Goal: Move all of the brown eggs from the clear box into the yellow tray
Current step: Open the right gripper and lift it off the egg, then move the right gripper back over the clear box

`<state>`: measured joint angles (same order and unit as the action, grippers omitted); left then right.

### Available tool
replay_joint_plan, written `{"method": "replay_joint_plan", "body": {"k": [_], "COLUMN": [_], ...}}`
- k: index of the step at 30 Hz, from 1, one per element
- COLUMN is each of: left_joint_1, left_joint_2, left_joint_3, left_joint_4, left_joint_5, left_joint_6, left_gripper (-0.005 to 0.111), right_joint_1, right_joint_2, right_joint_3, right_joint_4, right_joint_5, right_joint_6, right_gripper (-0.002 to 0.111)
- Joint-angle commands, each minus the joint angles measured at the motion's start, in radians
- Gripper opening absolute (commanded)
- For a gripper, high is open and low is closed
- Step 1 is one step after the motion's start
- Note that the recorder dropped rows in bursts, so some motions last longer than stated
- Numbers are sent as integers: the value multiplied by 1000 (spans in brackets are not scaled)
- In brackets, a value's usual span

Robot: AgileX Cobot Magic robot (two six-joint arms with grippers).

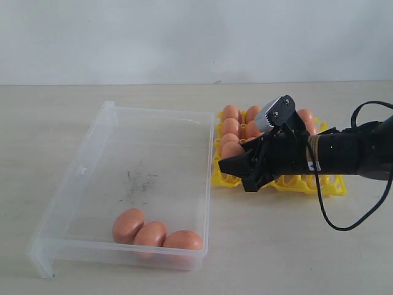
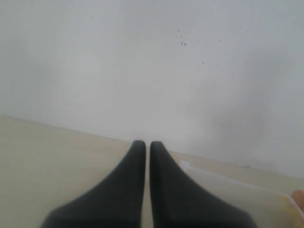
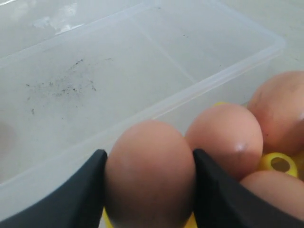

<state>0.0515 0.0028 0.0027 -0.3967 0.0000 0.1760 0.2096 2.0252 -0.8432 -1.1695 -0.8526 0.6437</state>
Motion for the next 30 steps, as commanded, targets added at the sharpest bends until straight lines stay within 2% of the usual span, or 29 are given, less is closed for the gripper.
{"method": "replay_joint_plan", "body": {"k": [1,8,9,12,18,22,25,26,28,30], "left_joint_1": [-4,-4,-4,-4,-4,-4,-4,-4,-4,-4], "left_joint_2": [-3,-3,-3,-3,-3,-3,-3,-3,-3,-3], "left_joint_3": [-3,-3,-3,-3,-3,-3,-3,-3,-3,-3], "left_joint_4": [-3,-3,-3,-3,-3,-3,-3,-3,-3,-3], "left_joint_5": [0,0,0,0,0,0,0,0,0,0], "left_joint_6": [6,6,6,6,6,6,6,6,6,6], "left_gripper": [4,4,4,4,4,4,4,4,4,4], "right_joint_1": [-1,-1,-1,-1,-1,-1,-1,-1,1,11], "right_joint_2": [0,0,0,0,-7,-101,-183,-193,-210,-211], "right_joint_3": [3,3,3,3,3,3,3,3,3,3], "right_joint_4": [-15,-9,-9,9,17,-15,-98,-124,-173,-170], "right_joint_5": [16,19,19,38,48,50,33,7,-135,-242], "right_joint_6": [41,30,30,35,41,117,287,325,353,351], "right_gripper": [42,42,43,59,58,58,58,57,43,23]}}
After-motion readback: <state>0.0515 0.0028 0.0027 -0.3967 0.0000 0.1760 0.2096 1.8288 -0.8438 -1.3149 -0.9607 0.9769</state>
